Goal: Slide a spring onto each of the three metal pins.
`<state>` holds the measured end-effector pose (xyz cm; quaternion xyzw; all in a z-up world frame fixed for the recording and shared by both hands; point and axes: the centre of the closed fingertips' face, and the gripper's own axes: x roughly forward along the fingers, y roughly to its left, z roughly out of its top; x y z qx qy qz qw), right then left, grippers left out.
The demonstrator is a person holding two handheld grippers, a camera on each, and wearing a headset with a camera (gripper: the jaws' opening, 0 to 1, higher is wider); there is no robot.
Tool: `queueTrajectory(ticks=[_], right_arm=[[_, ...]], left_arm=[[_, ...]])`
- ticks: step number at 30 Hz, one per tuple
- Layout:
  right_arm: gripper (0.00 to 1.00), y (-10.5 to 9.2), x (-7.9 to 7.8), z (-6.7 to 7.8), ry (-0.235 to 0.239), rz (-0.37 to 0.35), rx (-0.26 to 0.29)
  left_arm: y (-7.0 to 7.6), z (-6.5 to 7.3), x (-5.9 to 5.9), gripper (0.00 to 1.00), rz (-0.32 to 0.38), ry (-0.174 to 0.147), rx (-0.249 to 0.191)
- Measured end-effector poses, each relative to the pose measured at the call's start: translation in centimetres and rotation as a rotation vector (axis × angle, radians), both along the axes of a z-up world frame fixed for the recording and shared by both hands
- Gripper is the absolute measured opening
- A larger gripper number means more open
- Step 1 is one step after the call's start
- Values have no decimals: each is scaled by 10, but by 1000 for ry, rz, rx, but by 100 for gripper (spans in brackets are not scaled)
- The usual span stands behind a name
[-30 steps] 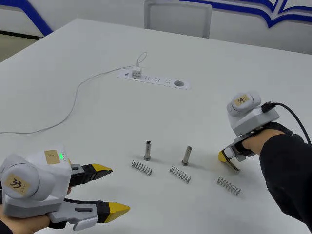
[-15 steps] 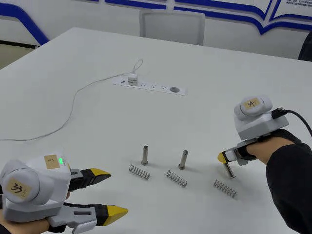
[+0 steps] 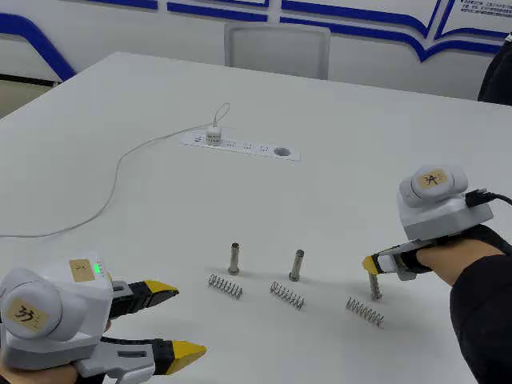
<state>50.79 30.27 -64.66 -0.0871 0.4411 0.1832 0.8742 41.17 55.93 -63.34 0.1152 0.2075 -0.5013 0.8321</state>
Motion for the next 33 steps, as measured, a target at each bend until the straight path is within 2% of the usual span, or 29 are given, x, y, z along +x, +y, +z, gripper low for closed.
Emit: queueTrajectory(ticks=[5, 15, 20, 33], right_arm=[[9, 1, -5, 5, -22, 3, 24], [9, 4, -26, 12, -47, -3, 53], [9, 6, -27, 11, -63, 40, 30], [9, 2, -27, 1, -68, 67, 19]], left_arm=[[0, 0, 0, 53, -2, 1, 5], [1, 1, -1, 53, 1, -3, 7], [1, 0, -1, 53, 0, -2, 10], [1, 0, -1, 53, -3, -1, 8]])
